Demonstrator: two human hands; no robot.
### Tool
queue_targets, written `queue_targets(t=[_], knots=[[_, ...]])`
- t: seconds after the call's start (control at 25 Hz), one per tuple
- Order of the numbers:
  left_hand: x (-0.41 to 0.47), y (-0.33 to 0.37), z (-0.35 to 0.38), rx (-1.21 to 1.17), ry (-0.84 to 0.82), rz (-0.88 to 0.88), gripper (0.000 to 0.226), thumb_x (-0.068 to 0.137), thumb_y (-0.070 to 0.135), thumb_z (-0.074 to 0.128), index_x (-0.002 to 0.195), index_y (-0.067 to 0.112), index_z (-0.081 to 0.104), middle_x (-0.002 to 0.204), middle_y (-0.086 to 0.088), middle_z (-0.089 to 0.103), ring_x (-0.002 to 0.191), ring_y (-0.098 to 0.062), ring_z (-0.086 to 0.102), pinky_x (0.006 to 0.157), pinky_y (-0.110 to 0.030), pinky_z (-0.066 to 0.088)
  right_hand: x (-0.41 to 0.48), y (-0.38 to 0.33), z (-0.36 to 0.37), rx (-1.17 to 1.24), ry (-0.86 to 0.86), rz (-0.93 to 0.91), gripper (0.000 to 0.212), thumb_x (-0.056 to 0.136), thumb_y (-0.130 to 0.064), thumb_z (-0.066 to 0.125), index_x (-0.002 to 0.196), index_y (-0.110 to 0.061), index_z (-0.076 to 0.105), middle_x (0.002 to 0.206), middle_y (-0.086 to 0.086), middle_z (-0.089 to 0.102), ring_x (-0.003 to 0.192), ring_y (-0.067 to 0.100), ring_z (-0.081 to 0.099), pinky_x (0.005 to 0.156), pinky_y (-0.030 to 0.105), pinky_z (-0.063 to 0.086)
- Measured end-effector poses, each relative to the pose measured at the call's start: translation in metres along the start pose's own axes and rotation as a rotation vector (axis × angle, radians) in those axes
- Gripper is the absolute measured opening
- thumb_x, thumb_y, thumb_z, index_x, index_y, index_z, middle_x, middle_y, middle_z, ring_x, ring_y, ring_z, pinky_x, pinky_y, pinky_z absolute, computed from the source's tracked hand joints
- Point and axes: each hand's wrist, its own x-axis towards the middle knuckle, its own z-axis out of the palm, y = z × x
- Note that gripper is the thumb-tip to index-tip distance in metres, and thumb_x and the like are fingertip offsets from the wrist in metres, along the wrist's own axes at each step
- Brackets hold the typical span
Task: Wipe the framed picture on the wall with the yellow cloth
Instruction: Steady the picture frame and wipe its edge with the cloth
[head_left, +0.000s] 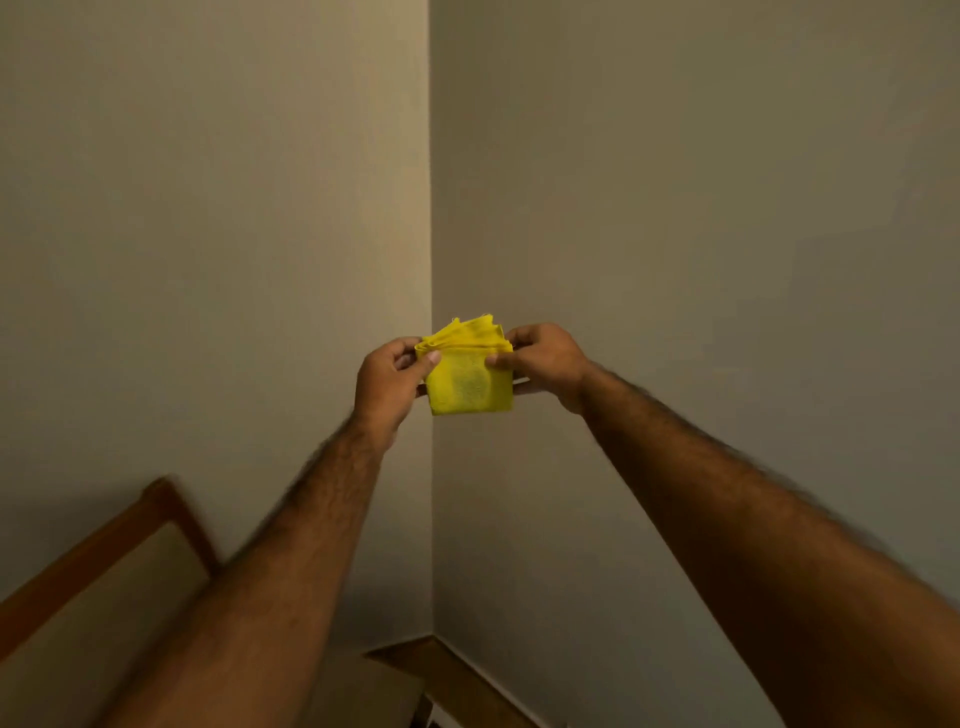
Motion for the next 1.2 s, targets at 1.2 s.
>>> queue_targets(t=[1.2], knots=[[0.064,0.532,0.224,-0.035,-0.061,0.879,0.04,0.082,0.028,0.082,0.116,0.012,0.068,0.11,-0.009,0.072,0.108,-0.033,0.069,0.093,-0.052,0.059,-0.253,-0.344,-0.369,-0.944,1.391,-0.867,0.069,0.094,-0.046,0.061,0.149,-0.008,0.048,0.153,0.014,0.051,0.142,0.03,0.047,0.116,0.037,0.037]])
